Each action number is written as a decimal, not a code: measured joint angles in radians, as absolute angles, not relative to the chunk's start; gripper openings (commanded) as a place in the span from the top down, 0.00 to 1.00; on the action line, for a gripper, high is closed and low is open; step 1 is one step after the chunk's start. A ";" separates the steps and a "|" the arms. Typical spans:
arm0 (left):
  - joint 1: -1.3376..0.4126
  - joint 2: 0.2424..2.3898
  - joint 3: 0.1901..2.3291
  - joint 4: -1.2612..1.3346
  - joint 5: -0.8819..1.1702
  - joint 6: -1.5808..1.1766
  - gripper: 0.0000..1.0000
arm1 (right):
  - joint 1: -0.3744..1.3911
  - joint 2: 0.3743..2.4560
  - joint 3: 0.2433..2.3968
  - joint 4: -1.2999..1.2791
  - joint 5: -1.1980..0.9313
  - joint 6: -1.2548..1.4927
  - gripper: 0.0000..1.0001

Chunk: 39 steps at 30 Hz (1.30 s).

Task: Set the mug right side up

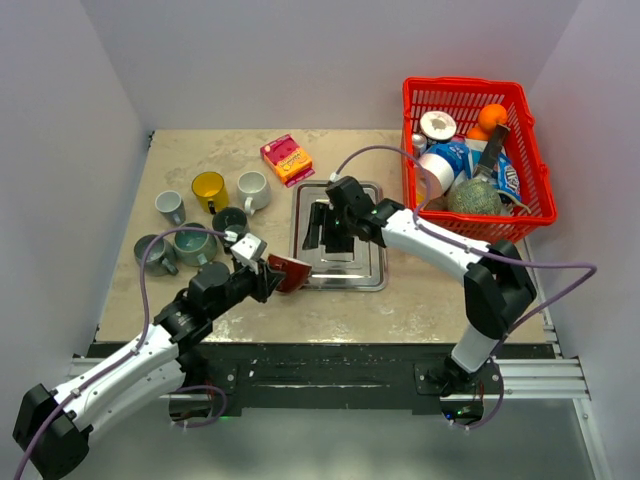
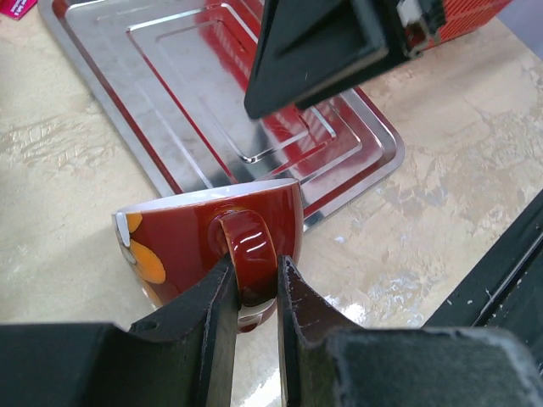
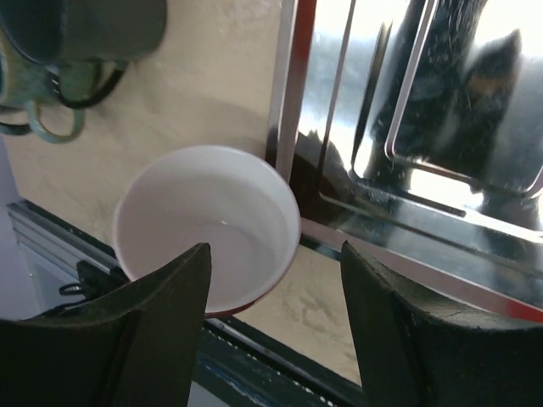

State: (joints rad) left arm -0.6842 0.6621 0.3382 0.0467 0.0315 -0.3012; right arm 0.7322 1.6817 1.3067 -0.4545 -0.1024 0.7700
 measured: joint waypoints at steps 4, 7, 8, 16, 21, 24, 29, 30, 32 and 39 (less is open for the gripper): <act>-0.684 0.662 0.339 0.047 0.046 -0.264 1.00 | 0.754 1.716 1.302 -0.484 -0.133 0.785 0.31; -0.684 0.662 0.339 0.049 0.052 -0.239 1.00 | 0.775 1.717 1.293 -0.487 -0.157 0.797 0.31; -0.684 0.662 0.339 0.051 0.055 -0.231 1.00 | 0.785 1.718 1.289 -0.485 -0.169 0.804 0.31; -0.692 0.651 0.340 0.033 0.070 -0.187 1.00 | 0.804 1.779 1.286 -0.448 -0.195 0.867 0.34; -0.697 0.616 0.340 0.019 0.047 -0.159 1.00 | 0.801 1.808 1.283 -0.424 -0.229 0.908 0.35; -0.697 0.607 0.340 0.020 0.037 -0.145 1.00 | 0.797 1.819 1.281 -0.405 -0.252 0.930 0.38; -0.697 0.604 0.340 0.019 0.019 -0.133 1.00 | 0.794 1.858 1.281 -0.369 -0.304 0.968 0.64; -0.697 0.603 0.340 0.020 0.012 -0.132 1.00 | 0.792 1.868 1.280 -0.366 -0.313 0.976 0.67; -0.697 0.595 0.341 0.021 -0.002 -0.118 1.00 | 0.789 1.887 1.279 -0.358 -0.337 0.993 0.78; -0.709 0.591 0.352 0.019 -0.007 -0.083 0.98 | 0.782 1.920 1.275 -0.340 -0.374 1.070 1.00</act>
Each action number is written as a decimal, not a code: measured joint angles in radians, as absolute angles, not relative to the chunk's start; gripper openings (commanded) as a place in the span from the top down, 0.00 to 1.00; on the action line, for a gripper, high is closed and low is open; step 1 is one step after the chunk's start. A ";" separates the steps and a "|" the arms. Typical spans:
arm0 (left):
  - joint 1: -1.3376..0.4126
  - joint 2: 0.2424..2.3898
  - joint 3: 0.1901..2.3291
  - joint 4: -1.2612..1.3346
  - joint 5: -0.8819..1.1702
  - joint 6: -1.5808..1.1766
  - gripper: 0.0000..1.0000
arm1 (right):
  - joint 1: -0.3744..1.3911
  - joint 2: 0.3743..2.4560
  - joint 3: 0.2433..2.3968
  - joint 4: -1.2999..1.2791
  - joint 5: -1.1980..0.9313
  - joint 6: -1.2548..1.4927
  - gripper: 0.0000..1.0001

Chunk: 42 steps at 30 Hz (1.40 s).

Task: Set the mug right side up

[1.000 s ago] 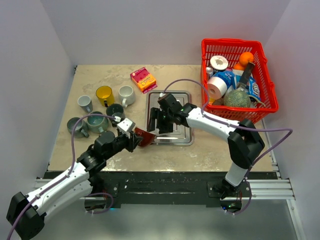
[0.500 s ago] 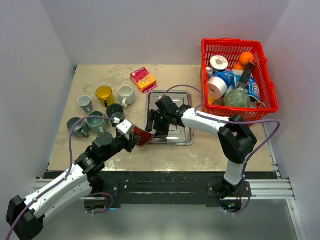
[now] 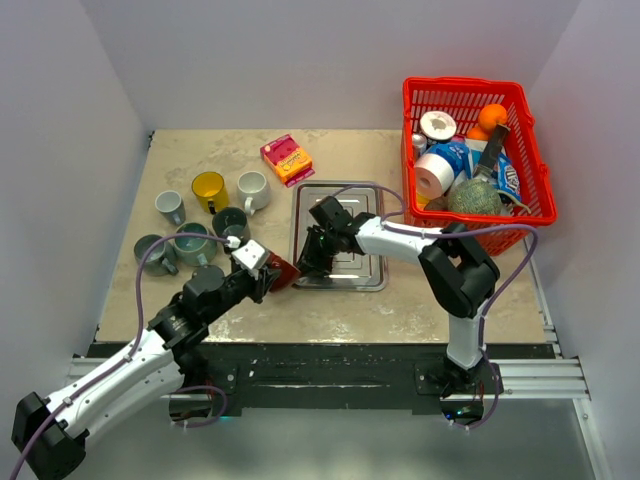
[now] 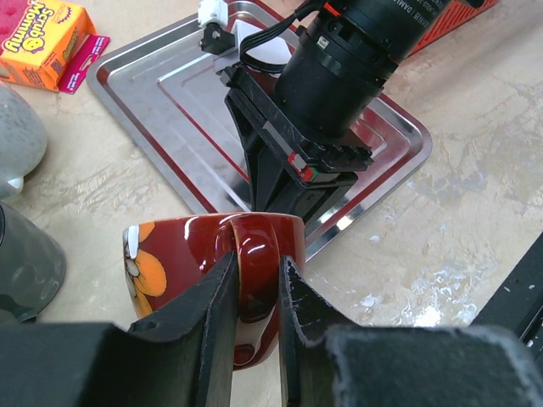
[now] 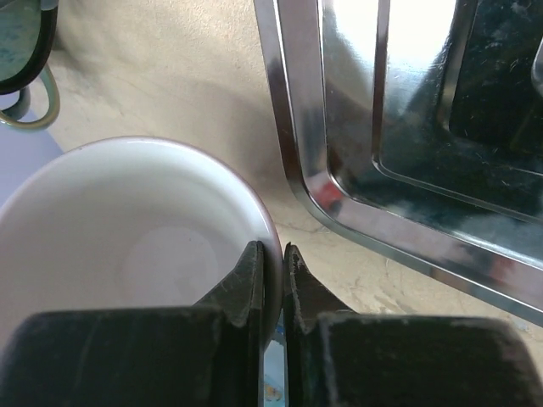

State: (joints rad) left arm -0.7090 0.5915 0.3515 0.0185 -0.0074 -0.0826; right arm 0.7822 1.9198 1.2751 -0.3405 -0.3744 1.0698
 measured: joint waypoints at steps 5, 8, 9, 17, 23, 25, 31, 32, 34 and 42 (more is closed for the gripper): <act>-0.709 0.592 0.352 0.019 -0.016 -0.083 0.82 | 0.780 1.929 1.284 -0.340 -0.385 1.077 1.00; -0.708 0.592 0.357 0.011 -0.030 -0.084 0.65 | 0.779 1.945 1.311 -0.345 -0.385 1.074 1.00; -0.707 0.592 0.358 0.009 -0.037 -0.086 0.61 | 0.779 1.952 1.321 -0.346 -0.385 1.073 1.00; -0.700 0.577 0.408 0.089 -0.079 -0.121 0.26 | 0.802 1.995 1.374 -0.356 -0.383 1.012 1.00; -0.700 0.570 0.419 0.091 -0.102 -0.147 0.20 | 0.804 2.009 1.412 -0.385 -0.344 0.965 1.00; -0.700 0.573 0.431 0.079 -0.113 -0.156 0.17 | 0.803 2.009 1.433 -0.386 -0.305 0.938 1.00; -0.700 0.606 0.546 -0.004 -0.171 -0.195 0.14 | 0.802 2.009 1.501 -0.383 -0.163 0.815 1.00; -0.700 0.615 0.574 -0.023 -0.180 -0.202 0.14 | 0.802 2.009 1.514 -0.377 -0.133 0.786 1.00; -0.700 0.632 0.620 -0.053 -0.197 -0.219 0.12 | 0.802 2.009 1.522 -0.355 -0.094 0.740 1.00; -0.700 0.646 0.697 -0.152 -0.224 -0.263 0.10 | 0.806 2.009 1.523 -0.229 0.056 0.550 1.00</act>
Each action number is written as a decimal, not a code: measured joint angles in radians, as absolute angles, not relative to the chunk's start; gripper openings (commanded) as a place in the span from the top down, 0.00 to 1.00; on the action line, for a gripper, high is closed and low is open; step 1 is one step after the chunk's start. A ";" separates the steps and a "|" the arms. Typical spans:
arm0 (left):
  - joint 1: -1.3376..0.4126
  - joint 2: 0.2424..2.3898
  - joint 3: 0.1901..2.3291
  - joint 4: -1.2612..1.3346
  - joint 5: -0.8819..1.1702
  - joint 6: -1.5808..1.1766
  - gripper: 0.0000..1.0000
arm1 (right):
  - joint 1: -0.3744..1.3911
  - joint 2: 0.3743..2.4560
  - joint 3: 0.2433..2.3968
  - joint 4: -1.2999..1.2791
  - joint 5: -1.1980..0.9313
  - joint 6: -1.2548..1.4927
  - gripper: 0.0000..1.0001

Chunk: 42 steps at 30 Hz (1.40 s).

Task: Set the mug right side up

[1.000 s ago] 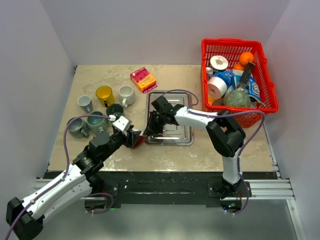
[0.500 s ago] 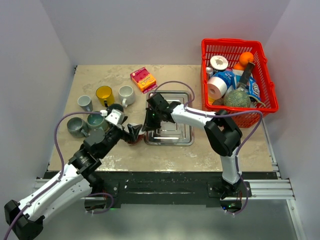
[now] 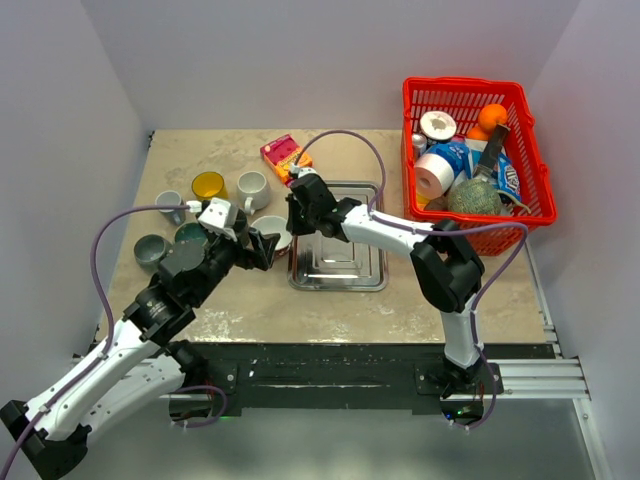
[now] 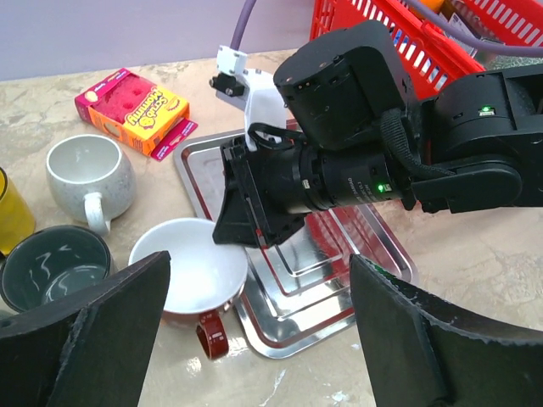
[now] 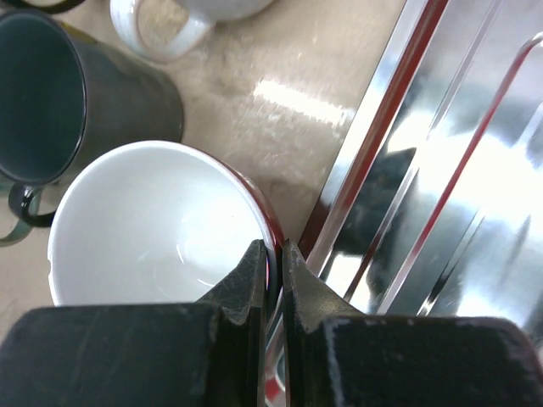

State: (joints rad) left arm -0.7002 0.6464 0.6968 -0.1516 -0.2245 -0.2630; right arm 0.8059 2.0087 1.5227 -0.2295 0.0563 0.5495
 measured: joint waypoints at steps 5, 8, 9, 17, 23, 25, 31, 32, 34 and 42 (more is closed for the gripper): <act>-0.700 0.654 0.715 -0.187 -0.233 -0.275 0.09 | 0.814 2.011 1.524 -0.165 0.126 0.470 1.00; -0.700 0.660 0.723 -0.208 -0.240 -0.278 0.08 | 0.820 2.039 1.545 -0.140 0.165 0.441 1.00; -0.700 0.662 0.726 -0.213 -0.241 -0.278 0.08 | 0.822 2.050 1.550 -0.132 0.173 0.435 1.00; -0.700 0.672 0.757 -0.236 -0.249 -0.282 0.08 | 0.825 2.106 1.570 -0.081 0.218 0.414 1.00; -0.700 0.675 0.769 -0.263 -0.271 -0.309 0.04 | 0.825 2.106 1.571 -0.068 0.221 0.417 0.52; -0.700 0.675 0.776 -0.279 -0.291 -0.325 0.02 | 0.826 2.104 1.571 -0.046 0.229 0.422 0.45; -0.700 0.678 0.843 -0.357 -0.326 -0.350 0.01 | 0.826 2.035 1.543 -0.034 0.237 0.429 0.26; -0.700 0.685 0.871 -0.383 -0.331 -0.352 0.01 | 0.826 2.005 1.535 -0.038 0.237 0.432 0.22; -0.700 0.698 0.921 -0.429 -0.346 -0.356 0.01 | 0.826 1.943 1.526 -0.052 0.238 0.439 0.12; -0.700 0.722 1.110 -0.667 -0.452 -0.385 0.01 | 0.826 1.559 1.418 -0.175 0.297 0.455 0.01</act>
State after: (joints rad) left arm -0.6998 0.7223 1.1095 -0.6674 -0.4519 -0.3851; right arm 0.8265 1.5593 1.4178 -0.1745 0.2966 0.4553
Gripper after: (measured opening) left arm 0.992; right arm 0.986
